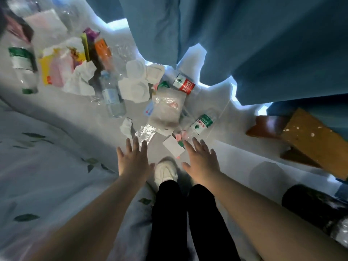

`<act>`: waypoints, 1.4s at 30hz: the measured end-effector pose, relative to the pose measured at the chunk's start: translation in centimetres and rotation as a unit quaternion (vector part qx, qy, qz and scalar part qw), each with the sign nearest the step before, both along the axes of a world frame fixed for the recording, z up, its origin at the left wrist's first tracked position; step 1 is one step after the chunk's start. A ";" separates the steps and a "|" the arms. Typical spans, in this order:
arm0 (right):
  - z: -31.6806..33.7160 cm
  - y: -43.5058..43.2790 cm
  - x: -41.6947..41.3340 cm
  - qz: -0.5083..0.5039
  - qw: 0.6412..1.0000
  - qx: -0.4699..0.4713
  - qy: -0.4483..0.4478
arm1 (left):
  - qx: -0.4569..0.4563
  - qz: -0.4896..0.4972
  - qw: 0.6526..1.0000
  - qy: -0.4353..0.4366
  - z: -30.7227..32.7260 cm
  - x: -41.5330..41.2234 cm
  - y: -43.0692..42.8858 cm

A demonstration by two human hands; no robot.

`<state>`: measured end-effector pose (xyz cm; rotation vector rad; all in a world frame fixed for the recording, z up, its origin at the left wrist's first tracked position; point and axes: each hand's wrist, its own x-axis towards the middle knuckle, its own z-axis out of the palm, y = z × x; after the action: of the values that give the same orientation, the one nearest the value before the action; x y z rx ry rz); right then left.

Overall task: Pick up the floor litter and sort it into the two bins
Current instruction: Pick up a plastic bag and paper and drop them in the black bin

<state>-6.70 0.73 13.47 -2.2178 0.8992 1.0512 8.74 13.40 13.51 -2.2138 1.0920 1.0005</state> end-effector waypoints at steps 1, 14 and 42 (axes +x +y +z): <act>-1.2 0.0 0.3 0.016 1.000 0.003 0.010 | 0.007 0.007 1.000 0.002 -1.2 0.2 0.4; -19.4 0.0 2.5 0.144 0.987 -0.072 0.022 | -0.016 0.096 0.995 -0.022 -19.9 0.3 1.9; -25.8 1.5 3.4 -0.108 0.994 0.014 0.005 | -0.135 0.269 0.953 -0.019 -23.8 2.8 0.9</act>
<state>-3.27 2.24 -12.33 -2.0405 1.0951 0.9680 11.51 14.29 -10.31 -2.8303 0.6398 1.0585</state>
